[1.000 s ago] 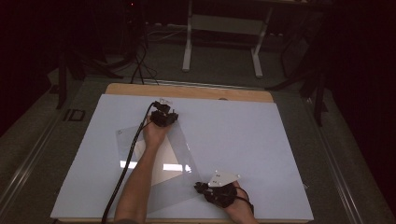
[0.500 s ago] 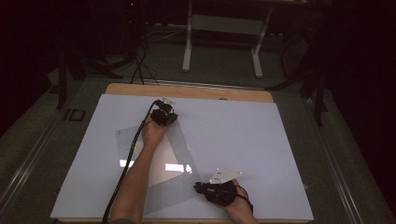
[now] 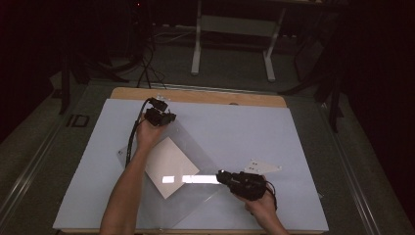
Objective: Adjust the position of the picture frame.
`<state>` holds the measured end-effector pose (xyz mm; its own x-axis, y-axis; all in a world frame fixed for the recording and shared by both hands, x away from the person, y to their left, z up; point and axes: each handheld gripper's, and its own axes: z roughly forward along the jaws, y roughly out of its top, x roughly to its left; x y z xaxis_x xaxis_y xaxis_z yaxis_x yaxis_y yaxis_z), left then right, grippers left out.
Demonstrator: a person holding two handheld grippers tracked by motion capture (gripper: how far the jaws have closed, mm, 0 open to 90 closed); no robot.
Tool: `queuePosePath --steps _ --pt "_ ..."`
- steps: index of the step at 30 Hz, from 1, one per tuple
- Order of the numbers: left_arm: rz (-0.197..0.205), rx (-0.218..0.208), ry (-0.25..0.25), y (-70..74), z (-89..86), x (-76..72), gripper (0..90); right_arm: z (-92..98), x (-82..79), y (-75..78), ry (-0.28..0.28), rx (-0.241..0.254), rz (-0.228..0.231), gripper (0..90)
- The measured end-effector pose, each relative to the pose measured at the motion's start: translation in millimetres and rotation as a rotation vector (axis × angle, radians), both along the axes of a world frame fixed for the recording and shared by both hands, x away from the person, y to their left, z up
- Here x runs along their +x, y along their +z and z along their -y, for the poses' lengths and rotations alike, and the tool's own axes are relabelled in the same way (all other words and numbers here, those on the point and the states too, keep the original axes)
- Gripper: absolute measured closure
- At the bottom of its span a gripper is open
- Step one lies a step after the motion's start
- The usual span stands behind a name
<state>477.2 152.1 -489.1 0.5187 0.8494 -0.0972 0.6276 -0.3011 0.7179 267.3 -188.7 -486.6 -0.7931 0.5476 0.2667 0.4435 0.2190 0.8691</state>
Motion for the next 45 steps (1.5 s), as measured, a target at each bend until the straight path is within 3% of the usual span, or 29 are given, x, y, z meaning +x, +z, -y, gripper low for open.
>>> queuePosePath --steps 5,8,12,17,20,23,26,28,30,32,33,37,45 --pt "0.001 -0.016 0.005 6.9 -9.6 -4.2 84.9 11.3 11.4 7.7 -0.043 -0.001 0.022 77.0" --pt "-0.037 -0.033 -0.038 15.0 -22.9 -8.7 84.9 31.5 33.9 23.0 -0.128 0.028 0.049 76.1" --pt "-0.044 -0.046 -0.057 21.5 -30.4 -14.3 84.8 47.7 62.7 32.6 -0.201 0.049 0.042 76.0" --pt "-0.064 0.017 -0.061 23.1 -33.1 -21.6 84.6 55.4 105.7 32.1 -0.260 0.013 0.010 76.2" --pt "-0.082 0.044 -0.075 18.5 -32.3 -25.8 84.4 57.7 134.5 27.9 -0.287 -0.013 -0.034 76.3" --pt "-0.108 0.066 -0.087 7.9 -28.0 -28.7 84.2 57.5 158.1 20.8 -0.330 -0.046 -0.072 76.7" --pt "-0.119 0.103 -0.079 -11.7 -22.3 -28.8 84.2 55.7 175.2 7.9 -0.365 -0.077 -0.106 76.8" --pt "-0.133 0.083 -0.045 -24.0 -22.3 -27.5 84.0 52.6 183.2 -6.3 -0.368 -0.130 -0.103 79.6" --pt "-0.122 0.060 -0.029 -28.6 -22.0 -28.3 83.7 51.7 190.8 -27.9 -0.392 -0.136 -0.155 79.5" --pt "-0.115 0.063 -0.025 -28.8 -21.7 -29.6 83.6 56.4 191.8 -34.4 -0.402 -0.033 -0.180 77.7" --pt "-0.115 0.066 -0.025 -28.6 -21.4 -29.7 83.7 55.7 191.2 -34.5 -0.405 -0.035 -0.175 78.4" --pt "-0.120 0.066 -0.012 -28.2 -20.4 -29.6 83.7 49.5 189.5 -28.2 -0.408 -0.137 -0.138 80.6" --pt "-0.091 0.039 0.009 -31.8 -21.6 -34.0 83.2 47.3 188.5 -27.0 -0.409 -0.168 -0.119 81.3"
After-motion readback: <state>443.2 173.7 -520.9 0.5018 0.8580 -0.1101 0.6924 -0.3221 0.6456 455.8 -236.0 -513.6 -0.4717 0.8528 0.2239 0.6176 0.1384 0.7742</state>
